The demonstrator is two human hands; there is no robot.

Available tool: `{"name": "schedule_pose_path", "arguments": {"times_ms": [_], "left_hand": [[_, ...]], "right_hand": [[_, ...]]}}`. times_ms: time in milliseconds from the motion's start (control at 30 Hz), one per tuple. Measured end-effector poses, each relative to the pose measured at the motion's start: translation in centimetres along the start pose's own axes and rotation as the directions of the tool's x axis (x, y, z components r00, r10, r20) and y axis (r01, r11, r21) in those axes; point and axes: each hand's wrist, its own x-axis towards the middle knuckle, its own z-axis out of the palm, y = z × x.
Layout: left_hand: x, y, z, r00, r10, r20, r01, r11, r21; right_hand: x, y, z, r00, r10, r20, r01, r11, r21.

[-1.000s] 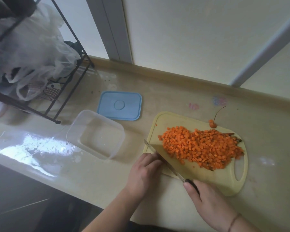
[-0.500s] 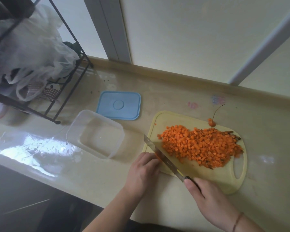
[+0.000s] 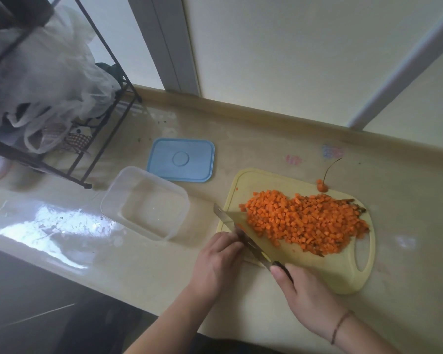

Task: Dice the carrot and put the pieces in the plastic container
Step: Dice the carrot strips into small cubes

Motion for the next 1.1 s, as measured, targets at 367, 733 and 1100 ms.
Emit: {"name": "schedule_pose_path", "arguments": {"times_ms": [367, 733, 1100], "left_hand": [[0.0, 0.3, -0.3, 0.999, -0.014, -0.049, 0.013, 1.0, -0.021], [-0.3, -0.2, -0.2, 0.999, -0.038, -0.022, 0.037, 0.998, -0.043], [-0.2, -0.7, -0.2, 1.0, -0.019, -0.004, 0.019, 0.999, -0.026]], "right_hand": [[-1.5, -0.2, -0.7, 1.0, 0.002, 0.015, -0.004, 0.996, 0.085], [-1.4, 1.0, 0.3, 1.0, -0.016, -0.01, 0.015, 0.993, -0.117], [-0.7, -0.7, 0.0, 0.999, -0.034, -0.035, 0.037, 0.997, 0.068]]}}
